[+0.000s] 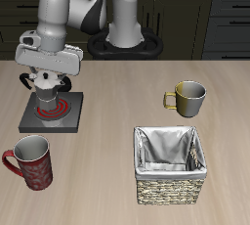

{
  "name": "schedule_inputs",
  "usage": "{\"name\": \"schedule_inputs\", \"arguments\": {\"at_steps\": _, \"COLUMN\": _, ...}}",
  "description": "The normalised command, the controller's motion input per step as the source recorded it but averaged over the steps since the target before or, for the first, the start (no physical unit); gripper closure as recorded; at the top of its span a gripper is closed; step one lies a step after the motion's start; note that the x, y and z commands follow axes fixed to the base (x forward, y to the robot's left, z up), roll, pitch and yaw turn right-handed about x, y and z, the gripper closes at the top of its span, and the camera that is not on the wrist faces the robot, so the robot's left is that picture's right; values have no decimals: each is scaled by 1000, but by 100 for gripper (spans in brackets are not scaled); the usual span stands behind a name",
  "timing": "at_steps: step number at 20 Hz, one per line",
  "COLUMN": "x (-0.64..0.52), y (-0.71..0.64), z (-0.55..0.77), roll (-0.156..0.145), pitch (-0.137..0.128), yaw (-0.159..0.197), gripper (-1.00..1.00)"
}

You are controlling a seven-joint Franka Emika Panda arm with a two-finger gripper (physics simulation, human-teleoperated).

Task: Place the moka pot on the stove and turn off the stove

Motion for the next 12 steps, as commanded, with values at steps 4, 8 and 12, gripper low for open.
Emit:
{"name": "schedule_inputs", "arguments": {"at_steps": 4, "x": -107, "y": 72, "z": 4, "roll": 0, "pitch": 4, "yaw": -9, "gripper": -100}}
{"name": "schedule_inputs", "arguments": {"at_steps": 8, "x": -124, "y": 44, "z": 134, "roll": -1, "pitch": -9, "yaw": 13, "gripper": -100}}
{"name": "schedule_inputs", "arguments": {"at_steps": 12, "x": -130, "y": -12, "z": 165, "roll": 2, "pitch": 1, "yaw": 11, "gripper": -100}}
